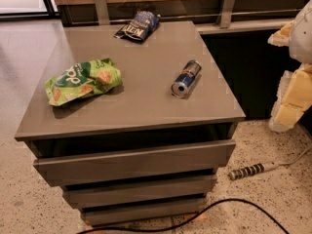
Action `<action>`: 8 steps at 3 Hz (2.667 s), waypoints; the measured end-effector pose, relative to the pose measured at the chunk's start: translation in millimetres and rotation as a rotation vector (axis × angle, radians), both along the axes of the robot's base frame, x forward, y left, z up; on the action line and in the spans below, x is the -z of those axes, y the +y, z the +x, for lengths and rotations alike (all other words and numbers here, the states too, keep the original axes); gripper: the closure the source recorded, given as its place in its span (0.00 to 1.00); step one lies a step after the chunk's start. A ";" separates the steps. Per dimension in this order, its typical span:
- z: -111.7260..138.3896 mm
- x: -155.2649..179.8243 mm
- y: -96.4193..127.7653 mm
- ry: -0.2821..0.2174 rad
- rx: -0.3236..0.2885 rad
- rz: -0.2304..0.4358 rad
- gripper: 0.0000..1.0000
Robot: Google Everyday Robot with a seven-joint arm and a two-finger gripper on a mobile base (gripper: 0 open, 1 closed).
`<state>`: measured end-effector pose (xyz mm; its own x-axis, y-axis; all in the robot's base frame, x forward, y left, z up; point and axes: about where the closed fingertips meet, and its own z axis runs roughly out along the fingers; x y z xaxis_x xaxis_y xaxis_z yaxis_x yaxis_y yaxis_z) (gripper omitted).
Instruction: Move green rice chip bag near redbull can
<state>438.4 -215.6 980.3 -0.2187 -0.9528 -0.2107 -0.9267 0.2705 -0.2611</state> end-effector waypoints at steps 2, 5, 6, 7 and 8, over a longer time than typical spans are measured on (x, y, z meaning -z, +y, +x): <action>15.1 -7.6 8.0 -0.019 -0.006 0.039 0.00; 148.3 -18.1 34.2 -0.090 0.158 0.272 0.00; 184.9 -0.6 71.9 -0.082 0.123 0.336 0.00; 184.9 -0.6 71.9 -0.082 0.123 0.336 0.00; 187.0 0.3 76.4 -0.086 0.135 0.358 0.00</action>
Offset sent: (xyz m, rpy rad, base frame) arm 0.0368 0.0178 0.0137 0.0968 -0.0263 0.0155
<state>625.4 -139.1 979.9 -0.3040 -0.7794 -0.5479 -0.8555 0.4763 -0.2030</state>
